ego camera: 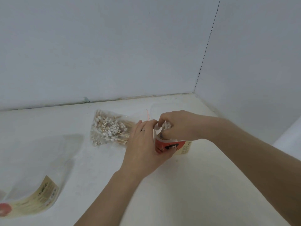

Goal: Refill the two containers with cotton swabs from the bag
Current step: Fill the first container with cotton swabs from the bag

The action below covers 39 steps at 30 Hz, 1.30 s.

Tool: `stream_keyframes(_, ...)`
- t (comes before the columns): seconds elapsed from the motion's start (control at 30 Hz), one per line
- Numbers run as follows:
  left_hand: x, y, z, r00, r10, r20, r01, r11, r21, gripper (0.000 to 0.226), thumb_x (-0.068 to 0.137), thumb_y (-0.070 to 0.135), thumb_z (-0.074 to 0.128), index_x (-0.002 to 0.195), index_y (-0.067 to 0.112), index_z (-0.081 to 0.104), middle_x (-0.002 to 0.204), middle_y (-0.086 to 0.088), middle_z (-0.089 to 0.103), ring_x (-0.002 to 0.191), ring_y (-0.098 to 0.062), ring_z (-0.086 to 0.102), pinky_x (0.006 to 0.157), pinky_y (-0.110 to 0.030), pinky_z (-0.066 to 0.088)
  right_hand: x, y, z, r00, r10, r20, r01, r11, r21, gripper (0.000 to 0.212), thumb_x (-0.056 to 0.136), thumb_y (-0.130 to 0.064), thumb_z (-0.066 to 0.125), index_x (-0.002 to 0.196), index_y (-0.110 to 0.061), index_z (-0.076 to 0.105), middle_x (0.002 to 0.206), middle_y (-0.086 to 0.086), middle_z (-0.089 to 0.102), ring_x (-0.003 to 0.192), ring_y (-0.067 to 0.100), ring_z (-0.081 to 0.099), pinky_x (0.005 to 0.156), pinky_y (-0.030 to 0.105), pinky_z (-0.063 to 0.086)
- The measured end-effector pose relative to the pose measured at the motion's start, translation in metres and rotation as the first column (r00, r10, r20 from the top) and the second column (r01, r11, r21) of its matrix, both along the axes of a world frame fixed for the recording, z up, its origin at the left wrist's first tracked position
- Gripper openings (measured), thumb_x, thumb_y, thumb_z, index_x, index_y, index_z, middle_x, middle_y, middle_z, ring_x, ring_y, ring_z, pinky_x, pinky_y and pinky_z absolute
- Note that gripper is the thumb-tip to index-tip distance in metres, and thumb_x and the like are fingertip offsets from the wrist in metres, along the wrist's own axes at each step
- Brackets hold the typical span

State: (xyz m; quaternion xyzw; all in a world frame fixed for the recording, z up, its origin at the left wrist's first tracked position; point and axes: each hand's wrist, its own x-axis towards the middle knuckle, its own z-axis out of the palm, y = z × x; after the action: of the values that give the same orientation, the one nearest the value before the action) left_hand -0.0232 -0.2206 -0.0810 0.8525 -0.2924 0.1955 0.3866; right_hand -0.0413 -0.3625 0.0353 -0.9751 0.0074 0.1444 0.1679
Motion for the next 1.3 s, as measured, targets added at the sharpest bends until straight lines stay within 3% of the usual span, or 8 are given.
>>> stream_keyframes(0.2, 0.0, 0.0, -0.004, 0.996, 0.017, -0.089, -0.019, 1.0, -0.025, 0.085, 0.068, 0.057, 0.079, 0.137, 0.022, 0.045, 0.124, 0.022, 0.04, 0.136, -0.001, 0.023, 0.117, -0.014, 0.01, -0.002, -0.004, -0.002, 0.997, -0.04, 0.059, 0.036, 0.997, 0.062, 0.029, 0.088, -0.039, 0.062, 0.115, -0.031, 0.056, 0.112, -0.008, 0.062, 0.102, 0.016, 0.06, 0.079, 0.029, 0.05)
stream_keyframes(0.4, 0.0, 0.002, -0.004, 0.997, -0.004, -0.079, 0.0, 0.999, -0.045, 0.083, 0.067, 0.064, 0.071, 0.135, 0.022, 0.046, 0.118, 0.021, 0.044, 0.128, -0.005, 0.035, 0.112, -0.004, 0.004, -0.006, -0.006, 0.0, 0.999, -0.014, -0.038, 0.022, 0.971, 0.239, 0.028, 0.089, -0.031, 0.064, 0.116, -0.035, 0.065, 0.106, -0.015, 0.07, 0.098, 0.011, 0.067, 0.08, 0.025, 0.052)
stream_keyframes(0.53, -0.002, 0.002, -0.001, 0.998, -0.017, -0.057, 0.014, 0.999, -0.044, 0.086, 0.069, 0.066, 0.066, 0.138, 0.019, 0.046, 0.118, 0.017, 0.045, 0.125, -0.007, 0.034, 0.112, -0.022, 0.023, -0.005, -0.013, 0.001, 0.986, -0.095, -0.137, 0.141, 0.916, 0.376, 0.026, 0.094, -0.026, 0.06, 0.119, -0.031, 0.062, 0.111, -0.003, 0.072, 0.102, 0.017, 0.071, 0.101, 0.038, 0.052)
stream_keyframes(0.67, -0.001, 0.002, -0.004, 0.998, -0.041, -0.046, 0.039, 0.998, -0.05, 0.073, 0.077, 0.06, 0.067, 0.136, 0.021, 0.047, 0.124, 0.009, 0.053, 0.125, -0.01, 0.038, 0.109, -0.016, 0.025, -0.001, -0.013, -0.003, 0.986, -0.13, -0.102, 0.152, 0.957, 0.246, 0.02, 0.096, -0.031, 0.054, 0.114, -0.03, 0.062, 0.117, -0.006, 0.066, 0.106, 0.017, 0.065, 0.102, 0.042, 0.05)
stream_keyframes(0.8, 0.003, 0.004, -0.005, 0.999, -0.045, -0.002, 0.045, 0.997, -0.068, 0.047, 0.088, 0.052, 0.061, 0.124, 0.023, 0.053, 0.118, 0.012, 0.055, 0.113, -0.015, 0.051, 0.097, -0.035, 0.043, 0.0, -0.01, -0.001, 0.973, -0.135, -0.188, 0.199, 0.904, 0.379, 0.024, 0.1, -0.034, 0.05, 0.114, -0.02, 0.063, 0.113, 0.0, 0.071, 0.1, 0.019, 0.073, 0.104, 0.04, 0.049)
stream_keyframes(0.97, 0.004, 0.004, -0.003, 0.997, -0.07, -0.015, 0.069, 0.996, -0.065, 0.041, 0.089, 0.053, 0.058, 0.118, 0.025, 0.057, 0.116, 0.014, 0.055, 0.111, -0.011, 0.051, 0.093, -0.032, 0.044, 0.0, -0.004, 0.003, 0.976, -0.132, -0.173, 0.182, 0.93, 0.32, 0.034, 0.101, -0.05, 0.043, 0.119, -0.026, 0.058, 0.119, -0.004, 0.066, 0.106, 0.02, 0.068, 0.106, 0.041, 0.045)
stream_keyframes(1.13, 0.002, 0.005, -0.004, 0.998, -0.063, -0.023, 0.06, 0.994, -0.089, 0.048, 0.088, 0.055, 0.06, 0.127, 0.03, 0.048, 0.119, 0.017, 0.052, 0.114, -0.009, 0.048, 0.093, -0.027, 0.043, -0.006, -0.006, 0.011, 0.973, -0.204, -0.108, 0.23, 0.873, 0.431, 0.035, 0.103, -0.045, 0.041, 0.117, -0.018, 0.056, 0.11, 0.003, 0.068, 0.091, 0.02, 0.075, 0.104, 0.042, 0.048)
stream_keyframes(1.3, 0.004, 0.004, -0.004, 0.997, -0.079, -0.011, 0.078, 0.992, -0.098, 0.038, 0.089, 0.05, 0.062, 0.122, 0.034, 0.053, 0.118, 0.012, 0.055, 0.112, -0.011, 0.051, 0.09, -0.033, 0.047, -0.006, -0.013, 0.004, 0.967, -0.25, -0.041, 0.226, 0.781, 0.582, 0.03, 0.104, -0.038, 0.048, 0.111, -0.01, 0.059, 0.11, 0.007, 0.07, 0.098, 0.019, 0.073, 0.099, 0.037, 0.055)
